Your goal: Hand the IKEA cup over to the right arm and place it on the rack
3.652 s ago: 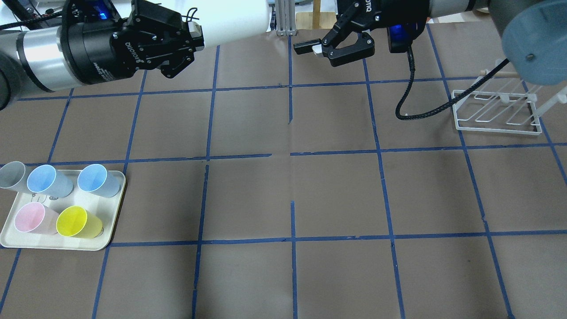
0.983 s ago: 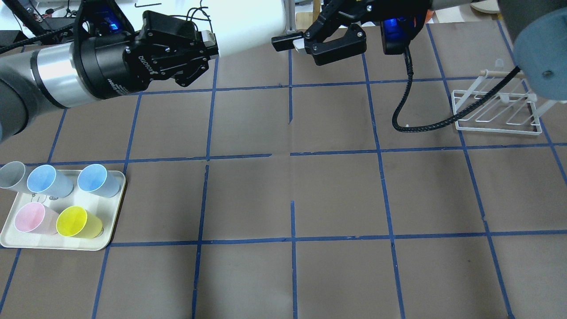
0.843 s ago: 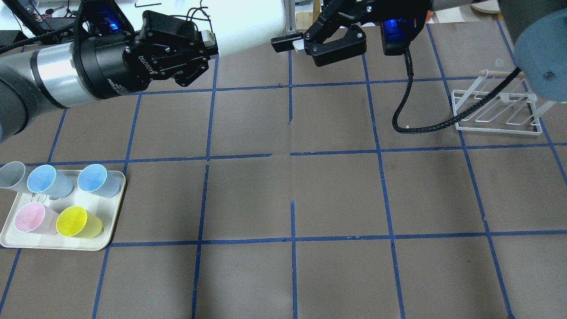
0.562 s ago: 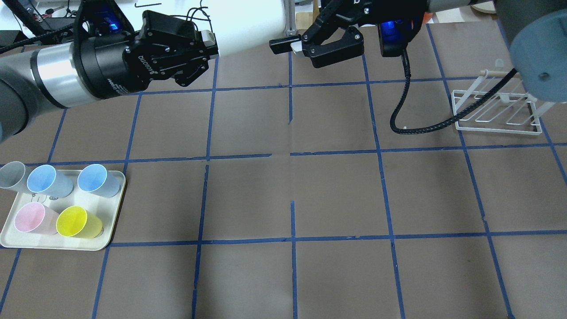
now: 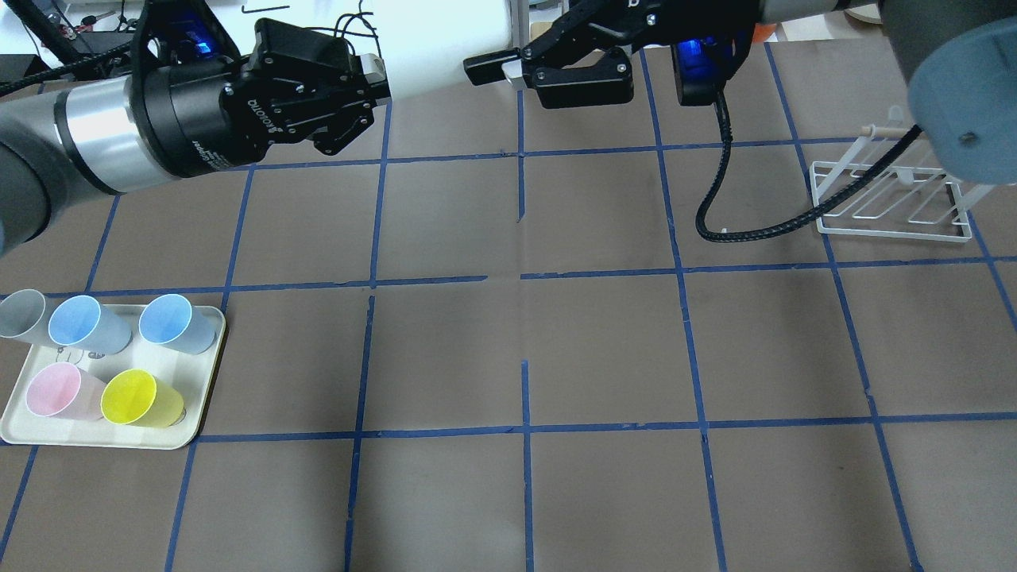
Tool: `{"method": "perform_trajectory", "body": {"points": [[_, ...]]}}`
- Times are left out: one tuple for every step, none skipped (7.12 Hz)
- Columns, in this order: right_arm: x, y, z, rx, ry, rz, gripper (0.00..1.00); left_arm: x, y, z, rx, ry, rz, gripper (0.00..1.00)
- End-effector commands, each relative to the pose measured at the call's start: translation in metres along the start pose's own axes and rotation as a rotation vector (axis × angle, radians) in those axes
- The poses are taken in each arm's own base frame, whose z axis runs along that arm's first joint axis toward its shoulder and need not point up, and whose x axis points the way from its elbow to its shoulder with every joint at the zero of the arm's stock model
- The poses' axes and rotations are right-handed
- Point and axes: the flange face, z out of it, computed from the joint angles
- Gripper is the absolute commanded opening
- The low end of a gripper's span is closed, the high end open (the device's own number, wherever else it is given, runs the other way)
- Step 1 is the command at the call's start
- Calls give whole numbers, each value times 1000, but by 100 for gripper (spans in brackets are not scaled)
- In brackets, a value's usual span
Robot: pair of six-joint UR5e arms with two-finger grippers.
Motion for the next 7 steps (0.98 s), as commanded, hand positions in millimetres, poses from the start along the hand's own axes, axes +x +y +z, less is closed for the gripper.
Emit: {"method": "perform_trajectory", "body": {"points": [[0, 0, 1, -3, 1, 2, 30, 1, 0, 0, 0, 0, -1, 13], [0, 0, 1, -5, 1, 2, 30, 0, -1, 0, 0, 0, -1, 99], [0, 0, 0, -5, -1, 5, 30, 0, -1, 0, 1, 1, -1, 100], [-1, 0, 0, -3, -1, 4, 30, 1, 0, 0, 1, 1, -3, 100], [0, -1, 0, -3, 0, 5, 30, 1, 0, 0, 1, 1, -3, 100], [0, -1, 0, -3, 0, 5, 30, 2, 0, 0, 0, 0, -3, 100], [0, -1, 0, -3, 0, 5, 30, 4, -1, 0, -5, -6, 0, 100]]}}
